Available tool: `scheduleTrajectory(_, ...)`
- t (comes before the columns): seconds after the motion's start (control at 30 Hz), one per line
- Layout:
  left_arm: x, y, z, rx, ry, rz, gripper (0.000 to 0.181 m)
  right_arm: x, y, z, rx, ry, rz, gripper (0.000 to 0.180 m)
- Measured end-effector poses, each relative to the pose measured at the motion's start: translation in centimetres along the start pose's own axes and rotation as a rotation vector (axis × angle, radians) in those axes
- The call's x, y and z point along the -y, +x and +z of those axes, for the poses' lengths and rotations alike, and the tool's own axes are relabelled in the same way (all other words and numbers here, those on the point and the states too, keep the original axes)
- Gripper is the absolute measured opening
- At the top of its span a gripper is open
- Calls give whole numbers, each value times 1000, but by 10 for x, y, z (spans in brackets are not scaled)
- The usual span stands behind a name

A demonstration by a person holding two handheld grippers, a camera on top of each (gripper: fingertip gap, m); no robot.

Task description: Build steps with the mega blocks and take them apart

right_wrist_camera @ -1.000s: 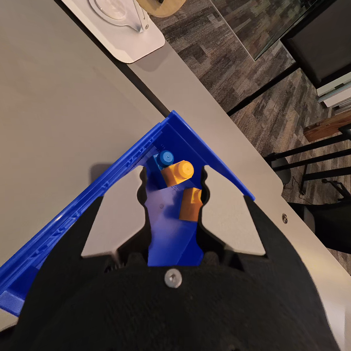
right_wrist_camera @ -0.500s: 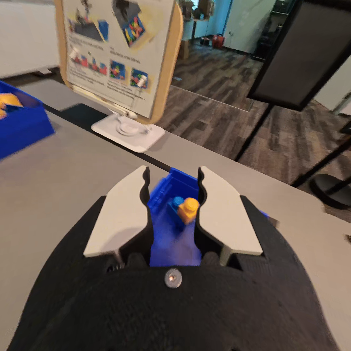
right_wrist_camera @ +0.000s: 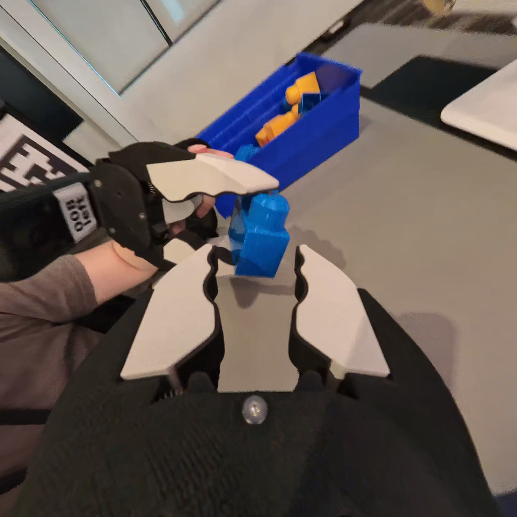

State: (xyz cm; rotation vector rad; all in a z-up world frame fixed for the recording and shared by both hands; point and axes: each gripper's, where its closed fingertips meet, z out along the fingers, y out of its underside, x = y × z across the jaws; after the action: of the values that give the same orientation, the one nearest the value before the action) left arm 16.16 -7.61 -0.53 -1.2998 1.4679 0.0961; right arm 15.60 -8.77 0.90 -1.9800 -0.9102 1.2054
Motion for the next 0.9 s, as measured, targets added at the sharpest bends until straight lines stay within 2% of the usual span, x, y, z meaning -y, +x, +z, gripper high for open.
scheduleTrajectory(0.1,3,15,3,-51,16,34,62,-16,2,17,49,-64,54,53)
scheduleTrajectory(0.17,2,27,1,-132,10,23,66,-32,2,24,98,-147,60,40)
scheduleTrajectory(0.23,-2,32,-6,-216,-8,-8,72,-38,3,29,126,-174,70,39)
scheduleTrajectory(0.27,-3,28,-13,-243,-1,-35,80,-39,7,33,108,-163,45,39)
scheduleTrajectory(0.4,-18,-12,-60,-298,0,-221,89,-38,27,55,-32,-63,-174,38)
scheduleTrajectory(0.47,-47,-53,-86,-174,-63,-308,87,-46,42,66,-122,-62,-315,38)
scheduleTrajectory(0.53,-92,-95,-114,21,-175,-362,80,-60,55,74,-182,-116,-419,38)
scheduleTrajectory(0.6,-130,-115,-141,105,-255,-444,76,-70,63,78,-197,-167,-470,38)
scheduleTrajectory(0.73,-189,-117,-169,103,-357,-633,70,-76,65,79,-146,-171,-462,38)
scheduleTrajectory(0.9,-256,-86,-179,-1,-603,-727,70,-85,66,70,-113,-245,-452,38)
